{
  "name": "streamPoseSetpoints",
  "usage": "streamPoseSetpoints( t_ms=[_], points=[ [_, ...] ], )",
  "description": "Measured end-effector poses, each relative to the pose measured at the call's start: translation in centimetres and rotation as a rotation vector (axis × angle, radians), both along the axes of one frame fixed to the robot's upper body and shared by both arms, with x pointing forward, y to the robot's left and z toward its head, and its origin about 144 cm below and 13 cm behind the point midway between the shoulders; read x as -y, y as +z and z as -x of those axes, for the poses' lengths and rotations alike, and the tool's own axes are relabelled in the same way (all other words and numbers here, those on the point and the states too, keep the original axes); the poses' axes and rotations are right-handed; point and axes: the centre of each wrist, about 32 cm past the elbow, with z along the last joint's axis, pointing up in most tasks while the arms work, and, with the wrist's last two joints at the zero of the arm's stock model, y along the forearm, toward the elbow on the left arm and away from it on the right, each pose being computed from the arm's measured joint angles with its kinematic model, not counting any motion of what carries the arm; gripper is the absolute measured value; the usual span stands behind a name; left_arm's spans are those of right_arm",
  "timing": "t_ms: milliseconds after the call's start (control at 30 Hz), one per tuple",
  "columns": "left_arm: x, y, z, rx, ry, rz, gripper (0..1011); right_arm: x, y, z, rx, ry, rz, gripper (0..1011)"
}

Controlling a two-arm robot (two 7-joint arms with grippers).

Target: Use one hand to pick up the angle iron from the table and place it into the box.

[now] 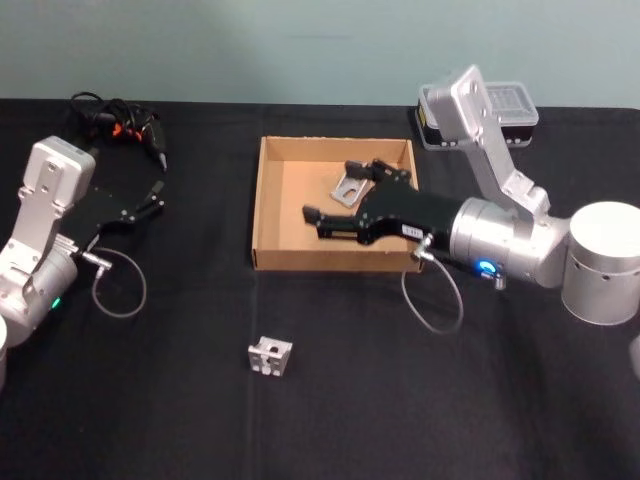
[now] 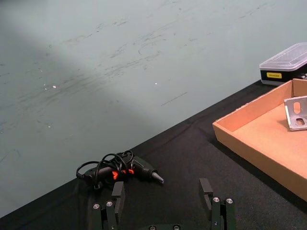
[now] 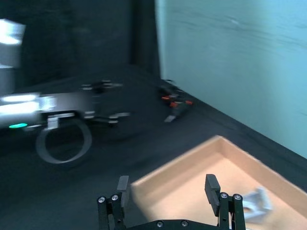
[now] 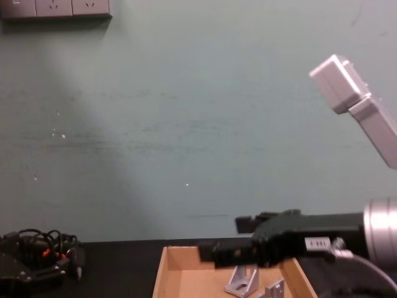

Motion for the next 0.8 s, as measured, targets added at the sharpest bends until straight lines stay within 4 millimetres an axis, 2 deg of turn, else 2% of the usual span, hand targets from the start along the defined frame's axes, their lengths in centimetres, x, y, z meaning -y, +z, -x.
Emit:
streamPoseSetpoints(
  t_ms=[100, 333, 800],
  points=[
    [0.0, 0.0, 0.0, 0.000, 0.000, 0.000, 1011, -0.2, -0.4, 1.7, 0.017, 0.075, 0.003, 1000],
    [0.0, 0.0, 0.0, 0.000, 0.000, 0.000, 1011, -1.1, -1.3, 4.2, 0.013, 0.210, 0.033, 1000],
    [0.0, 0.0, 0.0, 0.000, 0.000, 0.000, 1011, -3.4, -2.6, 5.1, -0.054, 0.306, 0.147, 1000]
  ],
)
